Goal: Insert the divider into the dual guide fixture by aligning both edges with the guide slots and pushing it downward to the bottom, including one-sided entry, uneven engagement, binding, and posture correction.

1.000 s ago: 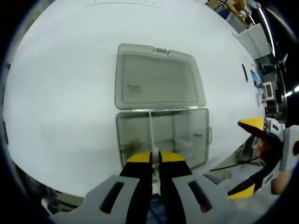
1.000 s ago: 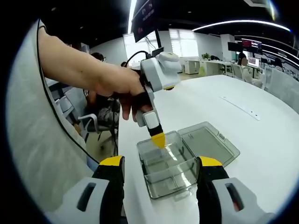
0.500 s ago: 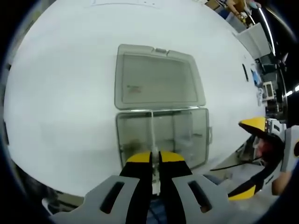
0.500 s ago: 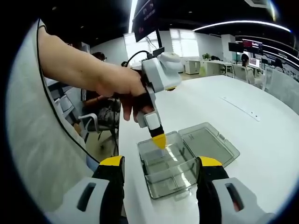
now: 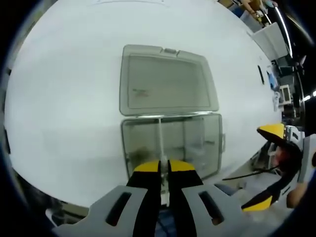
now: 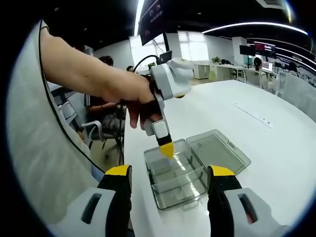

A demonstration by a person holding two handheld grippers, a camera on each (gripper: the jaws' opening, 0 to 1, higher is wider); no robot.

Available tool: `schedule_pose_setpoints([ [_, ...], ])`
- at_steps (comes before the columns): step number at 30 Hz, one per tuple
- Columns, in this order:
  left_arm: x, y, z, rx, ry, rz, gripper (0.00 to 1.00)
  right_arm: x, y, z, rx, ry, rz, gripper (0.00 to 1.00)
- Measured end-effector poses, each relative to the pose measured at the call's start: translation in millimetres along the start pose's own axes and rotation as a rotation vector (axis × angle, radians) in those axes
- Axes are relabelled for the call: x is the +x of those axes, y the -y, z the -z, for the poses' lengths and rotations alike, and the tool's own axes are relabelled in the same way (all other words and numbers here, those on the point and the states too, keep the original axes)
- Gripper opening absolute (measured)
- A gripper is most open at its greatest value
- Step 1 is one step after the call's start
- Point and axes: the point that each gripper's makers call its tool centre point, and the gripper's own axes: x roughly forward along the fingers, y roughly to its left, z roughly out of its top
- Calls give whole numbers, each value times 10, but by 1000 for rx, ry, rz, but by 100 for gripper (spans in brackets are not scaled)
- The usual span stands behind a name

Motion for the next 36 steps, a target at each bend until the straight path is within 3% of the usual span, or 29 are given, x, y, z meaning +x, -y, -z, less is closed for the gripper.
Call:
schedule_pose_setpoints([
  [36,22,8,5,39,-12,-32,0,7,-17,29,10,-2,-1,59],
])
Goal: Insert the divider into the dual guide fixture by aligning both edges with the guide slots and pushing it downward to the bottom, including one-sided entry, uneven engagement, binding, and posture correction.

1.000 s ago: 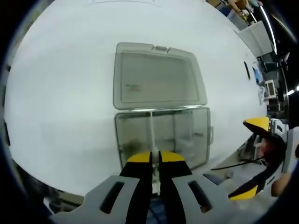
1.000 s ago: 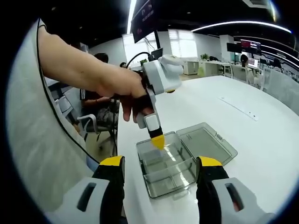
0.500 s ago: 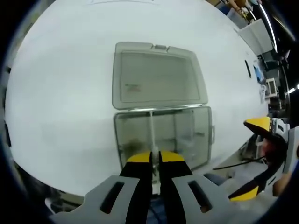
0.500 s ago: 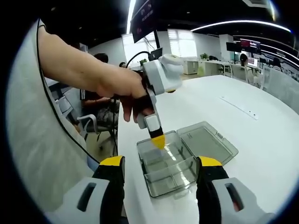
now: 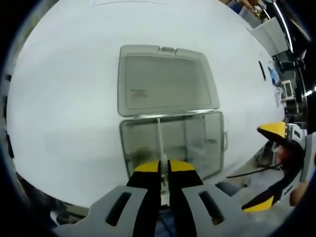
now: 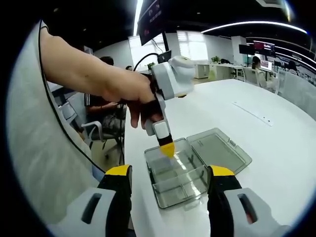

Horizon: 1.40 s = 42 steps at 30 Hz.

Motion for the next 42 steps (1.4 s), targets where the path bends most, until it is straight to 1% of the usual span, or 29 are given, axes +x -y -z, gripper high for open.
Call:
schedule_pose_setpoints([
  [12,6,-39,-20,4,-4,0,0,0,1,9,1,-3,1,59],
  [20,4,-22,-8,5,-3,1,0,3,-5,11,0,-4,0,59],
  [42,24,-3,5,33,-12,-33,0,-23,-2,12,5,-1,8,58],
])
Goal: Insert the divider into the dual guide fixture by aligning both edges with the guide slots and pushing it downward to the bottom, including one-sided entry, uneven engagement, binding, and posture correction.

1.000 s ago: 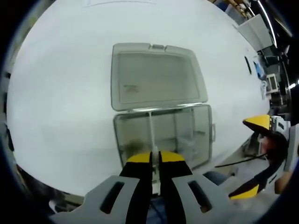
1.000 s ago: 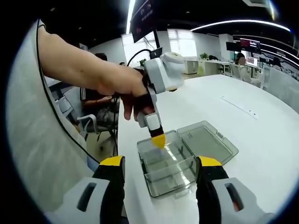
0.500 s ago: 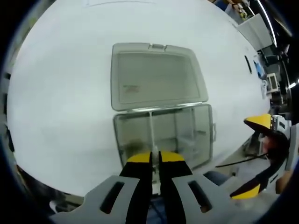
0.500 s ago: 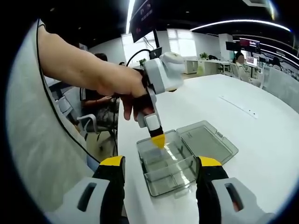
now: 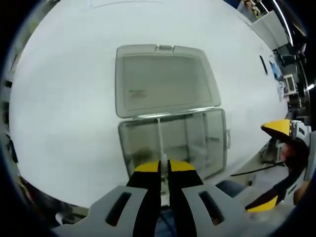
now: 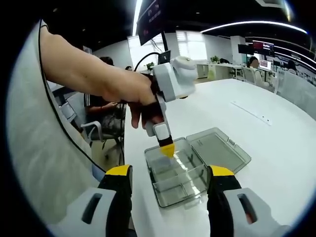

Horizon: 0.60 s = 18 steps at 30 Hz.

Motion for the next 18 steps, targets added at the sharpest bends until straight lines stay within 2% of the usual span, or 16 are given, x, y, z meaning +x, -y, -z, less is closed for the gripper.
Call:
schedule_pose_setpoints([
  [18,29,41,-10,39,-25,-61,0,-29,-22,26,4,3,3,58],
])
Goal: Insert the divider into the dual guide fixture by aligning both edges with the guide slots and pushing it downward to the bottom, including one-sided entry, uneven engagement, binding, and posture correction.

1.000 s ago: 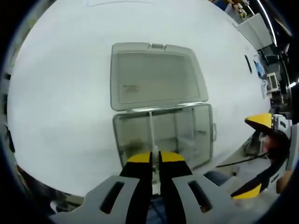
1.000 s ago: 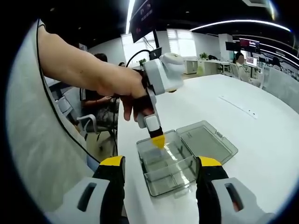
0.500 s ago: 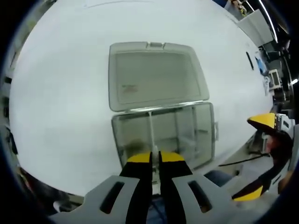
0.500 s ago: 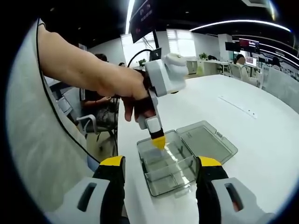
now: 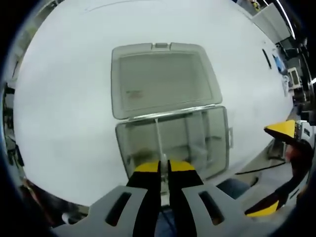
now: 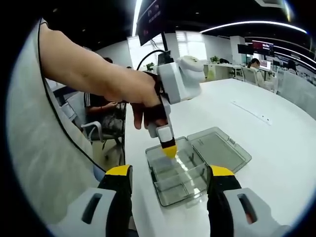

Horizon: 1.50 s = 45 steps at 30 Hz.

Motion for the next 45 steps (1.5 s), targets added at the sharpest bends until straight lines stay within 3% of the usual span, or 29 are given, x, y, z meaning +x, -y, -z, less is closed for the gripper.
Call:
schedule_pose_setpoints([
  [26,112,-10,10,42,-27,-57,1,-123,15,78,6,-14,16,58],
  [45,187,-23,38,52,-14,-66,1,-190,4,141,22,-18,31,58],
])
